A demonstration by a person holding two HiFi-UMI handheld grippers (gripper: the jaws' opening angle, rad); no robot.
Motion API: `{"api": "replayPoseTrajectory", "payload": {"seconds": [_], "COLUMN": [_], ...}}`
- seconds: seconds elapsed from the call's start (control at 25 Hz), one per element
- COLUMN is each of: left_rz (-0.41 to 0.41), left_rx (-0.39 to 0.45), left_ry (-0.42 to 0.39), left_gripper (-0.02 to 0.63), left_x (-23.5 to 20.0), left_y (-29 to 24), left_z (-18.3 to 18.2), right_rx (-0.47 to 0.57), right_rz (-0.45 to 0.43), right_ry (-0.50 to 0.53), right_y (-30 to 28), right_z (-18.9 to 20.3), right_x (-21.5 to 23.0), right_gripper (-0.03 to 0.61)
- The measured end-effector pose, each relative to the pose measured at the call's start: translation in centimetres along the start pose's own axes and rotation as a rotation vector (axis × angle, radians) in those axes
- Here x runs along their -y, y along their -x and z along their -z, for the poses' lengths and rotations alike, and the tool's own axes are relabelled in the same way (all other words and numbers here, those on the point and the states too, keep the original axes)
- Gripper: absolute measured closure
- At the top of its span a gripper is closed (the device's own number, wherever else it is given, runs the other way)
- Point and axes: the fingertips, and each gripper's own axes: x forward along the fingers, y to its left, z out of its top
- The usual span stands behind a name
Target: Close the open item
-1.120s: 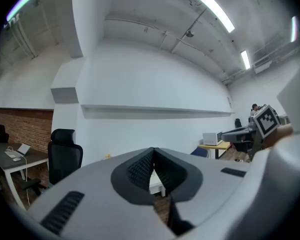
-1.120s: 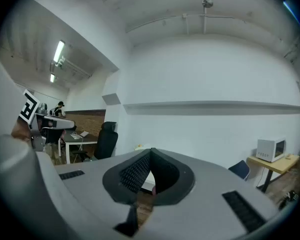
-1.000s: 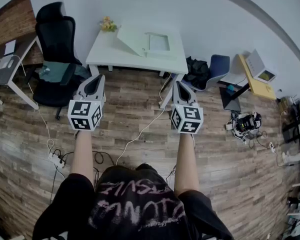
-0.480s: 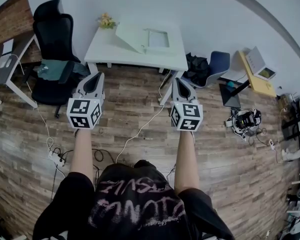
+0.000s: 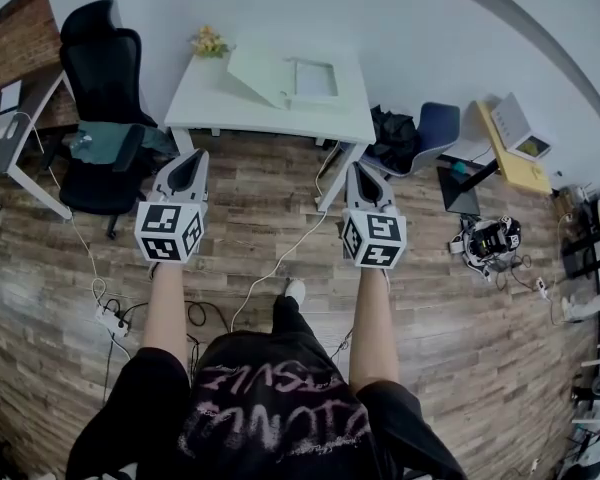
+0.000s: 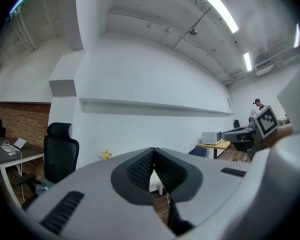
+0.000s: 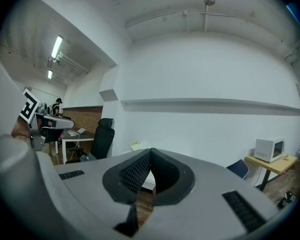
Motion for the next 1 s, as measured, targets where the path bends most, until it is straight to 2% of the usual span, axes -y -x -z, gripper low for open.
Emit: {"api": "replayPoseTrajectory", "payload": {"seconds": [0.24, 0.52, 1.0], "left_rz": [-0.015, -0.036, -0.1], "left_rx": [-0.018, -0.046, -0.088], "left_ry": [-0.005, 0.0, -0.006], "left_gripper": [0.612, 0.612, 0.612], "left_x": [-0.8, -2.2, -2.7], "left_y": [-3.4, -10.1, -22.7], "left_z": [0.5, 1.5, 1.5], "right_rx": [-0.008, -0.027, -0.025], "right_rz": [-0.009, -0.039, -0.106], "right_ry": [-0.027, -0.021, -0.071], "right_y": [-3.7, -10.1, -21.4], "right_z": [0.5, 2.0, 2.6], "right_x": [1.9, 4.8, 13.1], "right_gripper": [0.569, 0.569, 0.569]}}
